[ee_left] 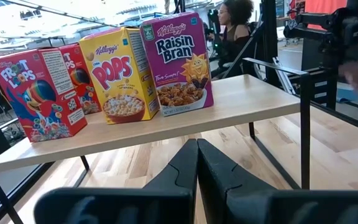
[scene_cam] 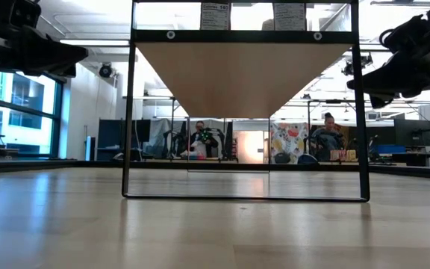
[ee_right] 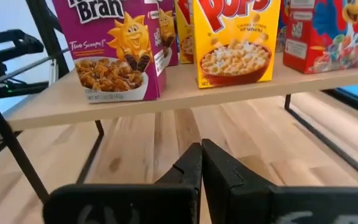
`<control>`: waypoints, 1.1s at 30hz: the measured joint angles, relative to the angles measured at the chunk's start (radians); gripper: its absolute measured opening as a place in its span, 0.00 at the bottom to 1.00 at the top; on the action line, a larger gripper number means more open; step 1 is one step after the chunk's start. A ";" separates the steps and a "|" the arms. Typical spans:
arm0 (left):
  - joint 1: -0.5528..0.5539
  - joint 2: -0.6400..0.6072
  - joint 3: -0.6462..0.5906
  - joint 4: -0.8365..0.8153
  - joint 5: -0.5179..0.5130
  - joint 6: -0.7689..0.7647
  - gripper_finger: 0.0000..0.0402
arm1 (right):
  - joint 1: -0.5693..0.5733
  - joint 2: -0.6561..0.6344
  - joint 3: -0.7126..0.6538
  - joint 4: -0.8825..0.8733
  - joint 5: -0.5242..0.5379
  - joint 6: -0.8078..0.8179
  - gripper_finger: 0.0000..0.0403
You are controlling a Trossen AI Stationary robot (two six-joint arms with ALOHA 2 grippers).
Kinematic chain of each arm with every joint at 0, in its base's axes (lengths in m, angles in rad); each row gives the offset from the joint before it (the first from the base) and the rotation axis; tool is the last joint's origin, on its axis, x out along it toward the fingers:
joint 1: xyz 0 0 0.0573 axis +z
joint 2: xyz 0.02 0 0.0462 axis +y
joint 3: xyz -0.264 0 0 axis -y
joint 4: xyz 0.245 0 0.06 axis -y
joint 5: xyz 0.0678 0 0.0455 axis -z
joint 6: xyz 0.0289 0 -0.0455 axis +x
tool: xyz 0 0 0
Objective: Stack cereal on shelf
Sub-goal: Return to Home Position
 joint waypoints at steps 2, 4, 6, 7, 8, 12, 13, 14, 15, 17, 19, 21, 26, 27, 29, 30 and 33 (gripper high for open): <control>0.000 0.000 0.000 0.000 0.000 0.000 0.00 | 0.000 0.001 0.000 0.000 -0.001 0.022 0.00; 0.000 0.000 0.000 0.000 0.000 0.000 0.00 | 0.000 0.001 0.000 0.000 -0.001 0.027 0.00; 0.000 0.000 0.000 0.000 0.000 0.000 0.00 | 0.000 0.001 0.000 0.000 -0.001 0.027 0.00; 0.000 0.000 0.000 0.000 0.000 0.000 0.00 | 0.000 0.001 0.000 0.000 -0.001 0.027 0.00; 0.000 0.000 0.000 0.000 0.000 0.000 0.00 | 0.000 0.001 0.000 0.000 -0.001 0.027 0.00; 0.000 0.000 0.000 0.000 0.000 0.000 0.00 | 0.000 0.001 0.000 0.000 -0.001 0.027 0.00; 0.000 0.000 0.000 0.000 0.000 0.000 0.00 | 0.000 0.001 0.000 0.000 -0.001 0.027 0.00; 0.000 0.000 0.001 0.000 0.000 0.000 0.00 | 0.000 0.001 0.000 0.000 -0.001 0.027 0.00; 0.000 0.000 0.001 0.000 0.000 0.000 0.00 | 0.000 0.001 0.000 0.000 -0.001 0.027 0.00; 0.000 0.000 0.001 0.000 0.000 0.000 0.00 | 0.000 0.001 0.000 0.000 -0.001 0.027 0.00; 0.000 0.000 0.001 0.000 0.000 0.000 0.00 | 0.000 0.001 0.000 0.000 -0.001 0.026 0.00; 0.000 0.000 0.001 0.000 0.000 0.000 0.00 | 0.000 0.001 -0.001 0.000 -0.001 0.026 0.00; 0.000 0.000 0.001 0.000 0.000 0.000 0.00 | 0.000 0.001 -0.001 0.000 -0.001 0.026 0.00; 0.000 0.000 0.001 0.000 0.000 0.000 0.00 | 0.000 0.001 -0.001 0.000 -0.002 0.026 0.00; 0.000 0.000 0.001 0.000 0.000 0.000 0.00 | 0.000 0.001 -0.001 0.000 -0.001 0.026 0.00; 0.000 0.000 0.001 0.000 0.000 0.000 0.00 | 0.000 0.001 -0.001 0.000 -0.002 0.026 0.00; 0.000 0.000 0.001 0.000 0.001 0.000 0.00 | 0.000 0.001 -0.001 0.000 -0.002 0.026 0.00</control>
